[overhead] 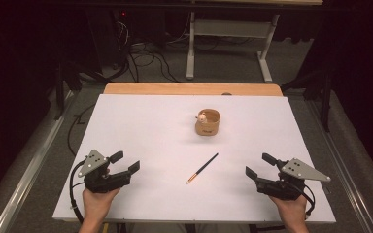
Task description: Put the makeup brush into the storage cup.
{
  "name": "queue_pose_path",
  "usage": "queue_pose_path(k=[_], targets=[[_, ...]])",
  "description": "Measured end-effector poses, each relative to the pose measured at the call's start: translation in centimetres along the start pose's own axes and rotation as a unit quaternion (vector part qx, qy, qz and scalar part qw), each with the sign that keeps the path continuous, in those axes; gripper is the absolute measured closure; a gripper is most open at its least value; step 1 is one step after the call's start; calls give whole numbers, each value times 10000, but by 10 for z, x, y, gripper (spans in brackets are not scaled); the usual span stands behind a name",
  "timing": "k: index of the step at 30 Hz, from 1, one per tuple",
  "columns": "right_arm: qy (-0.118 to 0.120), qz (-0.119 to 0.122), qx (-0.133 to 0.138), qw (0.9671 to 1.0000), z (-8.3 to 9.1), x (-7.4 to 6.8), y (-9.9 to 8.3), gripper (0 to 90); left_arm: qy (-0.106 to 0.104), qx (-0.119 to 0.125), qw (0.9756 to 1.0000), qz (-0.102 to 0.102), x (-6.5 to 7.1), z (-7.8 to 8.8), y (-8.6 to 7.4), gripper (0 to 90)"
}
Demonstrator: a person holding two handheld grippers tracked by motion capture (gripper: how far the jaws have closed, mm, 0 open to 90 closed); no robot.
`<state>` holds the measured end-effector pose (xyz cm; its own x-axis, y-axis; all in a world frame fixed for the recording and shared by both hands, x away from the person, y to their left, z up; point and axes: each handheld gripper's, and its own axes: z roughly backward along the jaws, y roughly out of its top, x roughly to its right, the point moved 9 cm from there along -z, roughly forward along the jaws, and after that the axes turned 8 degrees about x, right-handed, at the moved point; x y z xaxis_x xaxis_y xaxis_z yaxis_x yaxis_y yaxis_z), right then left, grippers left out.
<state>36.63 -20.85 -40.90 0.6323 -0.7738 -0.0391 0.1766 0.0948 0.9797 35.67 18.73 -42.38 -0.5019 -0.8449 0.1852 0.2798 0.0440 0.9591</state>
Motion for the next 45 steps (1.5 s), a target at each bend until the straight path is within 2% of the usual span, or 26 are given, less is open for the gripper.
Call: queue_pose_path(k=[3, 12, 20, 39, 45], targets=[[46, 81, 18, 10000, 0, -2, 5, 239, 4, -13, 10000, -6, 0, -1, 0, 263], [214, 109, 14, 9997, -8, -9, 16, 240, 11, -4, 10000, -6, 0, 1, 0, 263], [256, 149, 52, 9995, -12, -11, 25, 241, 2, -18, 10000, -17, 0, 1, -1, 263], [393, 210, 45, 9990, -28, -16, 32, 243, 5, -13, 10000, -20, 1, 0, -1, 263], [411, 154, 16, 9990, -34, -18, 34, 245, 17, 2, 10000, -1, 0, 2, 0, 263]])
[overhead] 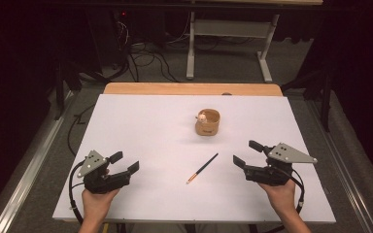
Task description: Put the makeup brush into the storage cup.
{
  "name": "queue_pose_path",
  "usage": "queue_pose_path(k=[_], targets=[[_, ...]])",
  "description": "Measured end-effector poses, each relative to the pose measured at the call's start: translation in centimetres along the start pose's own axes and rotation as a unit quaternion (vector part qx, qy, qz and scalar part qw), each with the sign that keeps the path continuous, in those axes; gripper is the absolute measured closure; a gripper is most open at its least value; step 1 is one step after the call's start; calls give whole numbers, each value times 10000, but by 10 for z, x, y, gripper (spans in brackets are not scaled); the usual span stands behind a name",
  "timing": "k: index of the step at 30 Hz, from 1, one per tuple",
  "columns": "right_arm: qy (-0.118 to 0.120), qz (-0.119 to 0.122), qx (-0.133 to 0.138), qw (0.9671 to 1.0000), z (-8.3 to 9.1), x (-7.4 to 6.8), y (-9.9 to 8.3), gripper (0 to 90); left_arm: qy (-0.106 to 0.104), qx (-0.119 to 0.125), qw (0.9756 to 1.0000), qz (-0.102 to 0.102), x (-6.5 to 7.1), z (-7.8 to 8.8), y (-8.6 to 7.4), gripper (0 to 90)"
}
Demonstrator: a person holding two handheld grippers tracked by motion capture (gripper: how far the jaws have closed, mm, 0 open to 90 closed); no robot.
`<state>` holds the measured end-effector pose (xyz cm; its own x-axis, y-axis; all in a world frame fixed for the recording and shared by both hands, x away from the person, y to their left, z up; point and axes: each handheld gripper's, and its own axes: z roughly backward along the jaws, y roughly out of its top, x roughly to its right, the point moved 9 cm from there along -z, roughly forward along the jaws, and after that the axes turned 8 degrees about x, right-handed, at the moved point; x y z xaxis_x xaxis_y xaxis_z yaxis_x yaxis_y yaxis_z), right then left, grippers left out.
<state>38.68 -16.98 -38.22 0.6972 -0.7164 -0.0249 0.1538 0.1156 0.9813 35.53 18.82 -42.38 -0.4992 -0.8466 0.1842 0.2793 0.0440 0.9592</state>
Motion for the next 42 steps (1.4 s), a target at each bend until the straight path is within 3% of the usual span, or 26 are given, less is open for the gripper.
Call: queue_pose_path(k=[42], targets=[[287, 66, -61, 9995, -46, -15, 11, 259, -40, -15, 10000, -9, 1, -2, 0, 263]])
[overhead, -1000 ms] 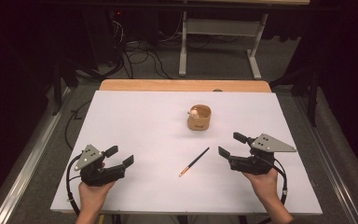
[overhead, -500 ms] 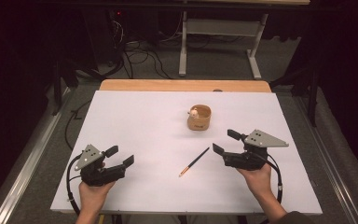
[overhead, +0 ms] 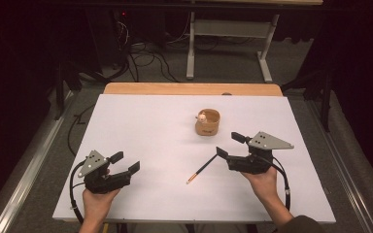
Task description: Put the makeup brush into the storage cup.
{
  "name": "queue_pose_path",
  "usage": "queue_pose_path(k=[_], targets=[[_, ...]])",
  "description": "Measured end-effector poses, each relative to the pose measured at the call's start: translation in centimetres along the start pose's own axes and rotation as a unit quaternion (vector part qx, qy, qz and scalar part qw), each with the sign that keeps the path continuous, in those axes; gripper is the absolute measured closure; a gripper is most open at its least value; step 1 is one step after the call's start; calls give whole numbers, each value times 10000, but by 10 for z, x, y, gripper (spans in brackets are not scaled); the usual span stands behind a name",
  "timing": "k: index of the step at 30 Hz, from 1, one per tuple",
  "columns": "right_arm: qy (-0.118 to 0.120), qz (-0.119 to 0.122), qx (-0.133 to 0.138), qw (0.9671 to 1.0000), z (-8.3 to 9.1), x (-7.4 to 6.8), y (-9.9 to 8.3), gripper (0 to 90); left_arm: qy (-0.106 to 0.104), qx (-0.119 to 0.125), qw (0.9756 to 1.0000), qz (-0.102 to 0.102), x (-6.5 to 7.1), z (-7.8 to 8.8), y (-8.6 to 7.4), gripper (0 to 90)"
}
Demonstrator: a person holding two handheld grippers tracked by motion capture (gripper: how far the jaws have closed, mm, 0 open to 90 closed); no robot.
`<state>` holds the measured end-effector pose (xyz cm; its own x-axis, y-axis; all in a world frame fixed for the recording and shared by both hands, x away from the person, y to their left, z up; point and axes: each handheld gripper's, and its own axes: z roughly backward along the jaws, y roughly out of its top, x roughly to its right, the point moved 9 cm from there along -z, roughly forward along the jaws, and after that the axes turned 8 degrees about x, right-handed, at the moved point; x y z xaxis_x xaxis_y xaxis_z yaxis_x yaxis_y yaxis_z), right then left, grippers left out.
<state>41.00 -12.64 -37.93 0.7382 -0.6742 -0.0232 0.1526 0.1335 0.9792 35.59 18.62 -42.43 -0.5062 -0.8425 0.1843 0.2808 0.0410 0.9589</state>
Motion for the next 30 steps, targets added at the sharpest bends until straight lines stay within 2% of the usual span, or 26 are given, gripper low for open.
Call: queue_pose_path(k=[11, 30], targets=[[67, -44, -10, 10000, -11, -6, 2, 261, 4, -4, 10000, 15, 0, 0, 0, 264], [174, 23, -11, 9998, -27, -13, 6, 261, 20, -9, 10000, 26, -1, 1, 0, 264]])
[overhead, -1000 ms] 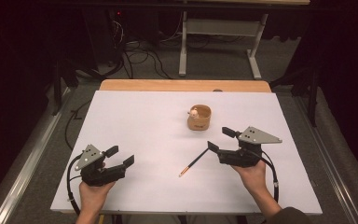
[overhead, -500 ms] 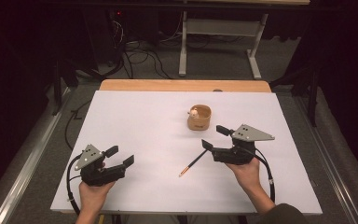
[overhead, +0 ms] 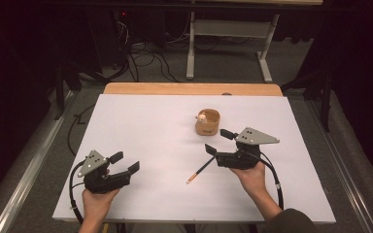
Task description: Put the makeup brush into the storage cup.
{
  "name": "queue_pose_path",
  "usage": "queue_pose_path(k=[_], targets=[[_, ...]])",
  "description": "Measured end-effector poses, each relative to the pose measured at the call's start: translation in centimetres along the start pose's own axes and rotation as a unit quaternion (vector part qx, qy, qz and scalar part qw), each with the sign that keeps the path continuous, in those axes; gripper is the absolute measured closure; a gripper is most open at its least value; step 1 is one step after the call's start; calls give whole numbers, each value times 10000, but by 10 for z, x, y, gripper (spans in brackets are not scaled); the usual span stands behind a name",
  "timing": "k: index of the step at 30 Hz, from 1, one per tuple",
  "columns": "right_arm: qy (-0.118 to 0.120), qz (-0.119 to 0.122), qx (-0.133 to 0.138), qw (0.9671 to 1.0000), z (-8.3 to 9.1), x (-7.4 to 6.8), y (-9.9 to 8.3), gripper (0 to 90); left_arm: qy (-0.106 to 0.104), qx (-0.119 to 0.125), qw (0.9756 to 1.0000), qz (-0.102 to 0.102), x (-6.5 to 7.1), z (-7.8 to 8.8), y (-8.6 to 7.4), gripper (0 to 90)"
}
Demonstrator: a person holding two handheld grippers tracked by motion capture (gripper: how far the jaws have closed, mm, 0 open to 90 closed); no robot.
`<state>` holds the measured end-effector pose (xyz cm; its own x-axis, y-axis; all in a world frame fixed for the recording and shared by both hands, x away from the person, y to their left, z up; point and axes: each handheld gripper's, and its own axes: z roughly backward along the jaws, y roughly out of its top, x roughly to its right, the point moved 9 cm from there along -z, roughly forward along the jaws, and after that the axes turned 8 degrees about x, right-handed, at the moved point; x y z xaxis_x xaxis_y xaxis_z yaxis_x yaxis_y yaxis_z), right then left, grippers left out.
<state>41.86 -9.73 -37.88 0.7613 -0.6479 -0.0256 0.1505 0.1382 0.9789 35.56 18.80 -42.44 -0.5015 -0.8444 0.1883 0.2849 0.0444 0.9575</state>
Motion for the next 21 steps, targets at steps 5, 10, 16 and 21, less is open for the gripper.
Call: queue_pose_path(k=[5, 10, 16, 21], targets=[[31, 2, -25, 10000, -4, -2, 0, 262, -19, -8, 10000, 0, 1, -1, 0, 264], [35, 5, -45, 10000, -8, -3, 0, 262, -25, -10, 10000, 0, 1, -1, 0, 264], [79, 3, -79, 9999, -15, -5, -1, 262, -27, -11, 10000, 0, 1, -1, 0, 265], [115, 27, -101, 9999, -20, -8, -1, 262, -29, -24, 10000, -3, 1, -1, 0, 264]])
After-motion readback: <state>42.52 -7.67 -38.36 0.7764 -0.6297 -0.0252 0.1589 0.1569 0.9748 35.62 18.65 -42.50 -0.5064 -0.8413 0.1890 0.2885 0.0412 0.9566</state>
